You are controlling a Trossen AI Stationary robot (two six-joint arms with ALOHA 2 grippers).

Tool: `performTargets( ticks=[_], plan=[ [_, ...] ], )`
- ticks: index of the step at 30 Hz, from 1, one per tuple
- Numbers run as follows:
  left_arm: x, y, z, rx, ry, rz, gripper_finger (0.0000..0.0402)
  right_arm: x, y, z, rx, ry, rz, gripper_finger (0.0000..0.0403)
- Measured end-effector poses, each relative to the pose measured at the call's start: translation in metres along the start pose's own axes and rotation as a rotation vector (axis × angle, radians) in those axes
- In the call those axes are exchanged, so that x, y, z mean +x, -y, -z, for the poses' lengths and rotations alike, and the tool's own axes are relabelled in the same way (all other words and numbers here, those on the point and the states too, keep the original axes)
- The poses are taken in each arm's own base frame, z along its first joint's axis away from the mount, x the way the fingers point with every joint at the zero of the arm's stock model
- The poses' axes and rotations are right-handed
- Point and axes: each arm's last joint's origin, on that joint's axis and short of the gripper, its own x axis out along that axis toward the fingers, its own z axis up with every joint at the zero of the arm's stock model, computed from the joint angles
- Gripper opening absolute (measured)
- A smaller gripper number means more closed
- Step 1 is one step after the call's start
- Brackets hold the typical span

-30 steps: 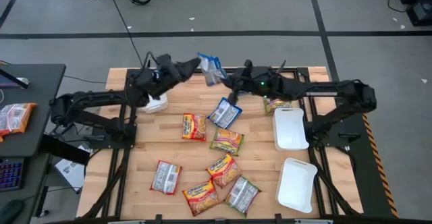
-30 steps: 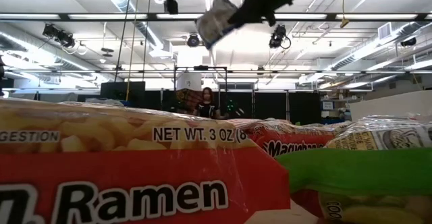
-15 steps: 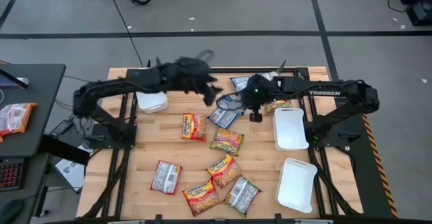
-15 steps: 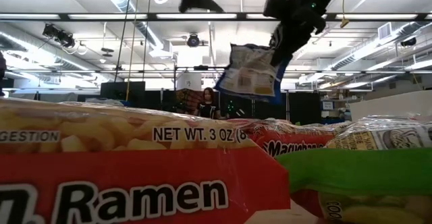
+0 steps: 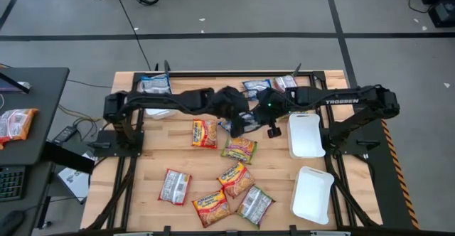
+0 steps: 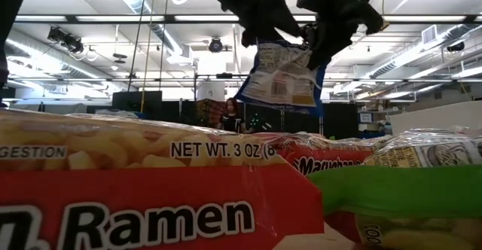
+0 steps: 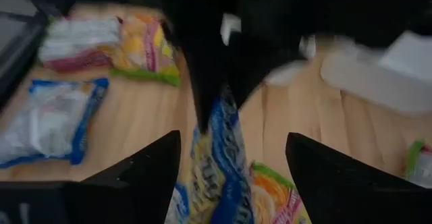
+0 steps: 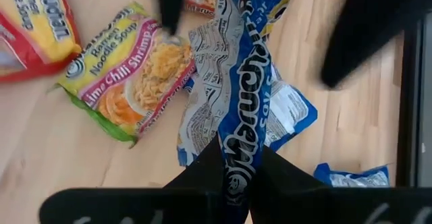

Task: Sort Maruchan noodles
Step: Put the blue noodle pack into the top left white bin

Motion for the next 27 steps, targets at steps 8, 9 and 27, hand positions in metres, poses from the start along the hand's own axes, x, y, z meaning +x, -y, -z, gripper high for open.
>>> performTargets(
  ticks=[8,9,27],
  plan=[
    [0.025,0.002,0.017,0.004,-0.081,-0.044,0.0261,0.000,-0.001,-0.004,0.064,0.029,0.012,0.0041],
    [0.026,0.001,0.017,0.003,-0.084,-0.048,0.0256,0.000,-0.001,-0.004,0.062,0.034,0.012,0.0041],
    [-0.034,-0.029,0.016,0.057,-0.253,-0.191,0.0051,-0.033,0.006,-0.010,0.081,0.146,0.255,0.0146]
  ],
)
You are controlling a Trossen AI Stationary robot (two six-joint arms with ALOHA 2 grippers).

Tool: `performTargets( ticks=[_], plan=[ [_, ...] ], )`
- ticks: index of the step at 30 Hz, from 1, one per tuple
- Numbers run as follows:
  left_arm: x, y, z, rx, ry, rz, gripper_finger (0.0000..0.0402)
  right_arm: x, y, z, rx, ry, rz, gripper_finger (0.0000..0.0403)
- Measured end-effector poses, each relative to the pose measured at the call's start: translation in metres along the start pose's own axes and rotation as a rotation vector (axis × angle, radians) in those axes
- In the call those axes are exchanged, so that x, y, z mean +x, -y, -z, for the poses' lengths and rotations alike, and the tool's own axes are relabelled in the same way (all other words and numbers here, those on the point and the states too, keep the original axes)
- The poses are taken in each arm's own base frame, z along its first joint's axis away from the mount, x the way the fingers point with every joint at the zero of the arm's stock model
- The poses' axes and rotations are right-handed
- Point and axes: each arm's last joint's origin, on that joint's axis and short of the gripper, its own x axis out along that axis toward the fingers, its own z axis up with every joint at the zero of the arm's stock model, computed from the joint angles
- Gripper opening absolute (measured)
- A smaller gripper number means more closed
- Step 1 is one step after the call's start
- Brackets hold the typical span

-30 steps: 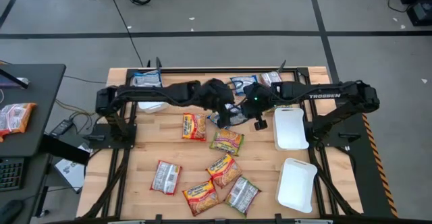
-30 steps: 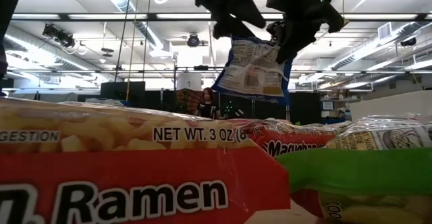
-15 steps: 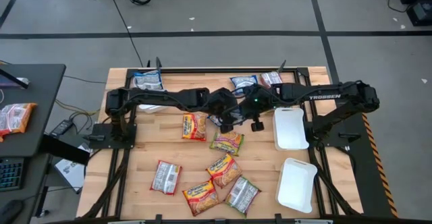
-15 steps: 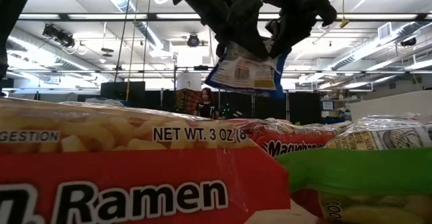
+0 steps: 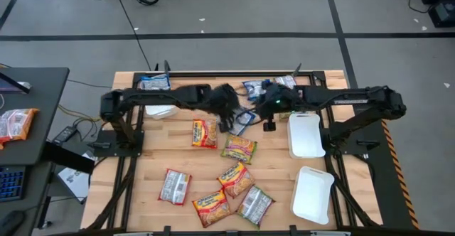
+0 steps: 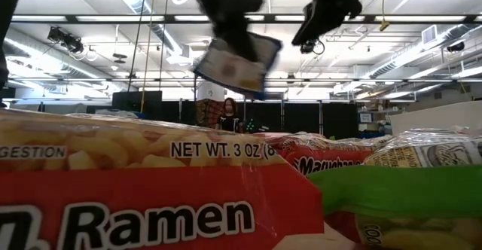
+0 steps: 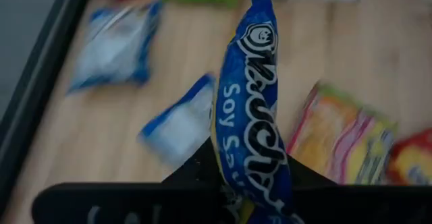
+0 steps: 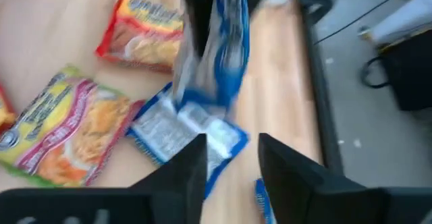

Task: Sort Maruchan noodles
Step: Put the blue noodle pack into the top left white bin

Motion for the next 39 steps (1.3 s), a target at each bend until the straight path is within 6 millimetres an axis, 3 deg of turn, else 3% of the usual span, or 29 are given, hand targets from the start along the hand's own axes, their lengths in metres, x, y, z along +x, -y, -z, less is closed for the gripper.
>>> performTargets(
  ticks=[8,14,17,21,31,39],
  plan=[
    [-0.084,-0.054,0.048,-0.079,-0.186,-0.236,0.0056,-0.046,0.008,0.000,0.158,0.138,0.014,0.0198],
    [-0.110,-0.076,0.116,-0.250,-0.229,-0.334,0.0051,-0.055,0.004,0.001,0.239,0.139,-0.012,0.0199],
    [-0.106,-0.078,0.151,-0.297,-0.264,-0.395,0.0052,-0.051,0.000,0.000,0.248,0.133,-0.026,0.0197],
    [-0.094,-0.081,0.184,-0.345,-0.231,-0.472,0.0052,-0.039,-0.005,-0.005,0.285,0.127,-0.041,0.0197],
    [-0.061,-0.109,0.232,-0.372,-0.080,-0.500,0.0053,-0.009,-0.033,-0.026,0.441,0.173,-0.083,0.0197],
    [-0.054,-0.134,0.268,-0.402,-0.008,-0.538,0.0054,0.001,-0.070,-0.036,0.577,0.173,-0.074,0.0197]
  ],
)
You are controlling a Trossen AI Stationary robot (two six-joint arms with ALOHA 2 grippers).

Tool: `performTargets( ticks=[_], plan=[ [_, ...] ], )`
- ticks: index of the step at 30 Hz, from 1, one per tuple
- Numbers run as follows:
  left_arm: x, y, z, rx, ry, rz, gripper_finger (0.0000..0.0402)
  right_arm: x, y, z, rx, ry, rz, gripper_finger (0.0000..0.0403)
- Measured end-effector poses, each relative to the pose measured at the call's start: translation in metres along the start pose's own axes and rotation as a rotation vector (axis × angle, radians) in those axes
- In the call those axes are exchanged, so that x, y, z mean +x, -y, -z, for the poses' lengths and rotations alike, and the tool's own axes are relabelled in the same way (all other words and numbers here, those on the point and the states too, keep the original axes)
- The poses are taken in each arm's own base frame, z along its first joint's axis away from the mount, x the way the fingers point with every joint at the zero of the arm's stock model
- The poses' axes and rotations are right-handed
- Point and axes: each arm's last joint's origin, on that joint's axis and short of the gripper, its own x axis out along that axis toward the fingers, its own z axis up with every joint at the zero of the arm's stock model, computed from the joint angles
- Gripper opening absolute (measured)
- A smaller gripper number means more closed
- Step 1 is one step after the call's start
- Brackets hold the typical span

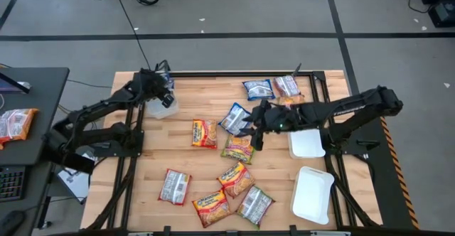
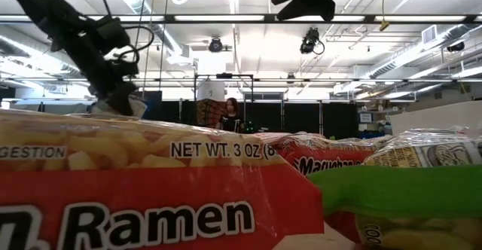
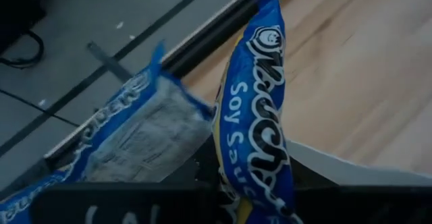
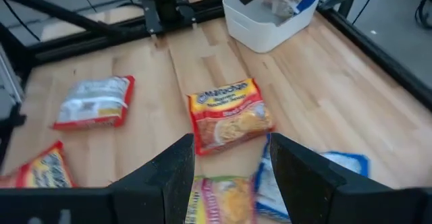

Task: Sort Maruchan noodles
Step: Put the blue noodle pack into the top left white bin

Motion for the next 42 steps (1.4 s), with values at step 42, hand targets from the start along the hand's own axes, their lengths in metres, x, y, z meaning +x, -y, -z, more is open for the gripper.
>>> performTargets(
  ticks=[42],
  plan=[
    [0.015,-0.019,-0.068,0.126,-0.404,-0.198,0.0157,0.013,-0.027,0.011,0.033,0.065,0.063,0.0197]
  ],
)
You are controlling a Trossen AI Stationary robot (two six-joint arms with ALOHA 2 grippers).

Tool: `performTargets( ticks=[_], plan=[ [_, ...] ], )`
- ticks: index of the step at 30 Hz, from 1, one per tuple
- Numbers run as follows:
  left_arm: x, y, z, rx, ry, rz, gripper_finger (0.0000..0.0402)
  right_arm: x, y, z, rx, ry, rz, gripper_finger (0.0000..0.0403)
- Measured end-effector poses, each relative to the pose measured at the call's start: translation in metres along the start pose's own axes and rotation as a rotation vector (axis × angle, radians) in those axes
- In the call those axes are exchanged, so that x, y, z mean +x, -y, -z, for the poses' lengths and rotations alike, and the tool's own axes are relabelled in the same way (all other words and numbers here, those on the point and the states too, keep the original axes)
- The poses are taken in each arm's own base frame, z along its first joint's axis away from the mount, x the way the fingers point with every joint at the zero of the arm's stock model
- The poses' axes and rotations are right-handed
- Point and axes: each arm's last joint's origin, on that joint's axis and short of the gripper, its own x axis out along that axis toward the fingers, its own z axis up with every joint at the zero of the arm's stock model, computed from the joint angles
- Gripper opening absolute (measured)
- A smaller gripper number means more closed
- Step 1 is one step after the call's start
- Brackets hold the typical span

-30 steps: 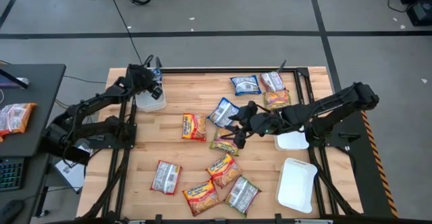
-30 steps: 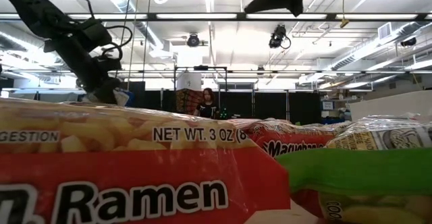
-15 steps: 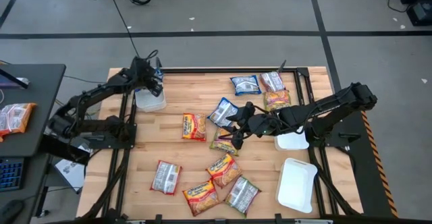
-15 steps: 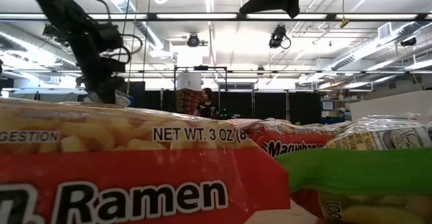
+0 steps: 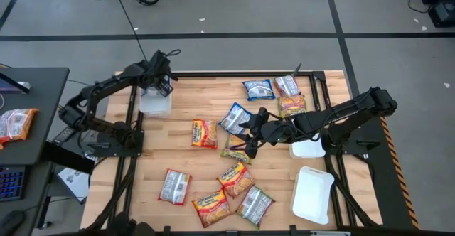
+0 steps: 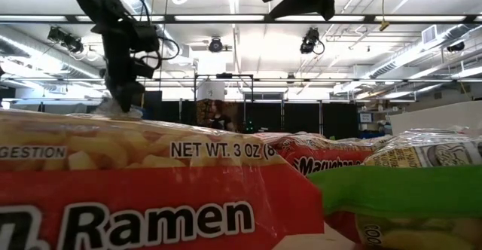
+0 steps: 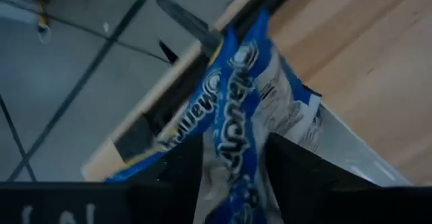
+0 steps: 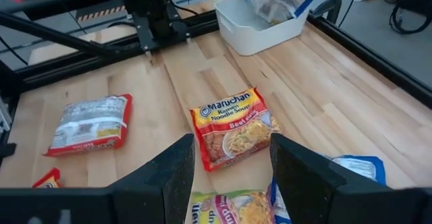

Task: Sort Maruchan noodles
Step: Put the blue noodle pack into the top left white bin

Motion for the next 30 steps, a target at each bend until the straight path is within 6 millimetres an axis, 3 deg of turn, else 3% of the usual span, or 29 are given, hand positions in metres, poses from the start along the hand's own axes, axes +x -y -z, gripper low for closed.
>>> performTargets(
  ticks=[4,9,17,23,30],
  plan=[
    [0.001,-0.004,0.003,0.049,-0.023,0.027,0.0111,0.000,0.000,0.000,-0.005,-0.007,-0.006,0.0197],
    [0.004,-0.009,0.007,0.074,-0.042,0.102,0.0017,-0.001,0.001,0.002,-0.013,-0.026,-0.007,0.0197],
    [0.005,-0.013,0.012,0.119,-0.077,0.109,0.0005,-0.003,0.002,0.002,-0.014,-0.032,-0.005,0.0197],
    [0.002,-0.009,0.004,0.197,-0.015,0.067,0.0003,-0.003,0.002,0.003,-0.021,-0.042,0.000,0.0197],
    [-0.004,-0.002,-0.012,0.438,0.140,0.016,0.0002,-0.003,0.002,0.003,-0.022,-0.045,0.001,0.0197]
  ],
)
